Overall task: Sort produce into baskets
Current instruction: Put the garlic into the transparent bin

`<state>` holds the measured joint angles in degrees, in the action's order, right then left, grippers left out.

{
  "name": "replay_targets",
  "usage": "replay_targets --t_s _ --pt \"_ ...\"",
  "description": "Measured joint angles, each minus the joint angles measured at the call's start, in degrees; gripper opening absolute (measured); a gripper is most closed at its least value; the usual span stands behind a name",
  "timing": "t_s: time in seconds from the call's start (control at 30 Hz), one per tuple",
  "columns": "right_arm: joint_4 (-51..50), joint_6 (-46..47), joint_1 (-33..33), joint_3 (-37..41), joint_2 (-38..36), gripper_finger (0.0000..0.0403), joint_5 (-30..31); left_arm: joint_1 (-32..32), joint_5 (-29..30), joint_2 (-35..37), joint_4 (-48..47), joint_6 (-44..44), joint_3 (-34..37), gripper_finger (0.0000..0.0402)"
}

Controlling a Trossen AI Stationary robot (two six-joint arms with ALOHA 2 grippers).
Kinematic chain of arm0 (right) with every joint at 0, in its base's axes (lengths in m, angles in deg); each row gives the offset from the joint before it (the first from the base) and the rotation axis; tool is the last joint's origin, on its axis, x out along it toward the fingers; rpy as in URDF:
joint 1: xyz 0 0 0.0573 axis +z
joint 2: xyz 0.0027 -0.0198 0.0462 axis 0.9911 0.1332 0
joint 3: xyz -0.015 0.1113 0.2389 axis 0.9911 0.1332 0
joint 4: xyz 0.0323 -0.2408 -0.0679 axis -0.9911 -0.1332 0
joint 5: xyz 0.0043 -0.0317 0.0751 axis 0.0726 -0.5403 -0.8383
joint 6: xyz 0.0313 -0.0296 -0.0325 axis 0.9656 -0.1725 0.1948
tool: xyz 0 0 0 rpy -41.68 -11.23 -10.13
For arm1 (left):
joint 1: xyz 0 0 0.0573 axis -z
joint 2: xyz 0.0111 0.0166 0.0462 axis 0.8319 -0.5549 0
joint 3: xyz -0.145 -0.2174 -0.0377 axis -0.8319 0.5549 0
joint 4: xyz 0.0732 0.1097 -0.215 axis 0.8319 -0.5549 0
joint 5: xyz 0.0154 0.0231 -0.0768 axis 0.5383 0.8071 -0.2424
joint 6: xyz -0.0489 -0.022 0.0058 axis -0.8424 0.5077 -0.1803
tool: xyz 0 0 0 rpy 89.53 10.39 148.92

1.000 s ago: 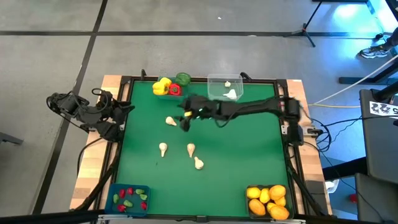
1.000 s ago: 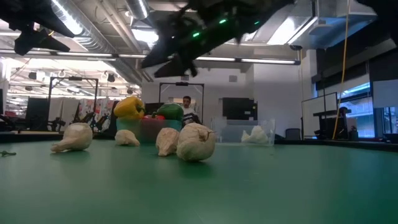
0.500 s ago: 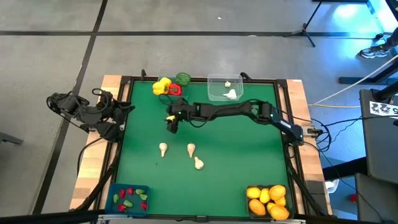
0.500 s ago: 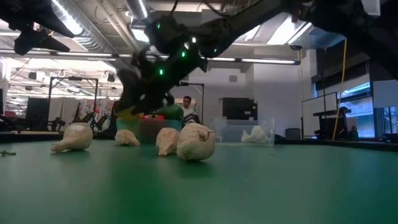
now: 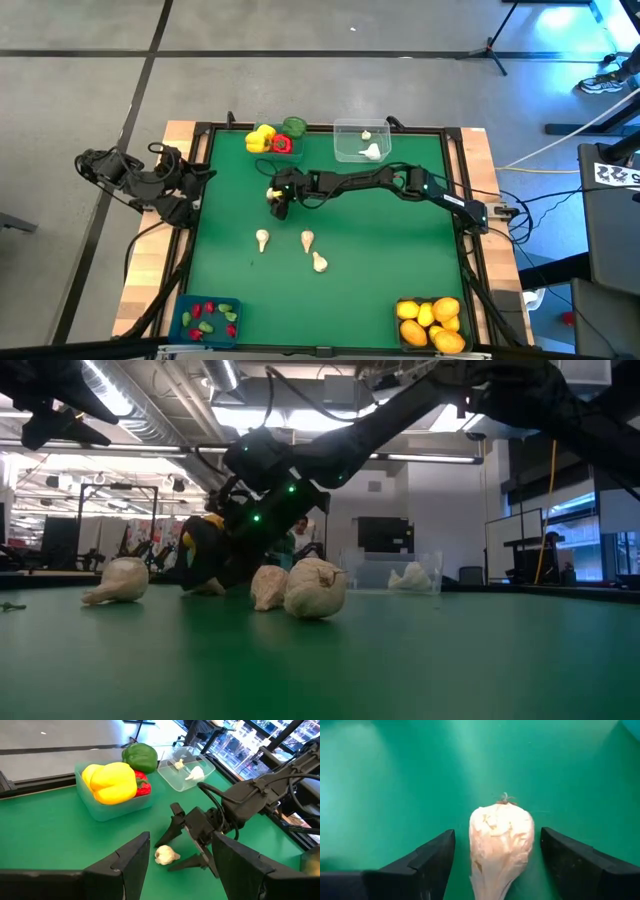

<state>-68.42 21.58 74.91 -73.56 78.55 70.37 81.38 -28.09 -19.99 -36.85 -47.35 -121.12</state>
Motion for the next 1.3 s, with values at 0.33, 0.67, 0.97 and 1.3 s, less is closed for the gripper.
replay_targets --t_s 0.33,0.67,0.97,1.3 --pt "-0.3 0.7 -0.1 0.0 0.0 0.0161 2.5 0.0 0.1 0.0 0.0 -0.1 0.0 0.0208" --pt "-3.4 2.7 -0.3 -2.4 -1.2 0.0093 -5.4 0.0 0.1 0.0 0.0 -0.1 0.0 0.0208" --pt "-19.4 -7.5 -2.8 -20.9 -2.4 0.0131 -10.8 0.0 0.1 0.0 0.1 0.4 0.0 0.0208" --pt "-39.3 -14.1 -12.9 -20.2 -14.5 0.0133 -13.3 0.0 0.1 0.0 0.0 0.7 0.0 0.0208"
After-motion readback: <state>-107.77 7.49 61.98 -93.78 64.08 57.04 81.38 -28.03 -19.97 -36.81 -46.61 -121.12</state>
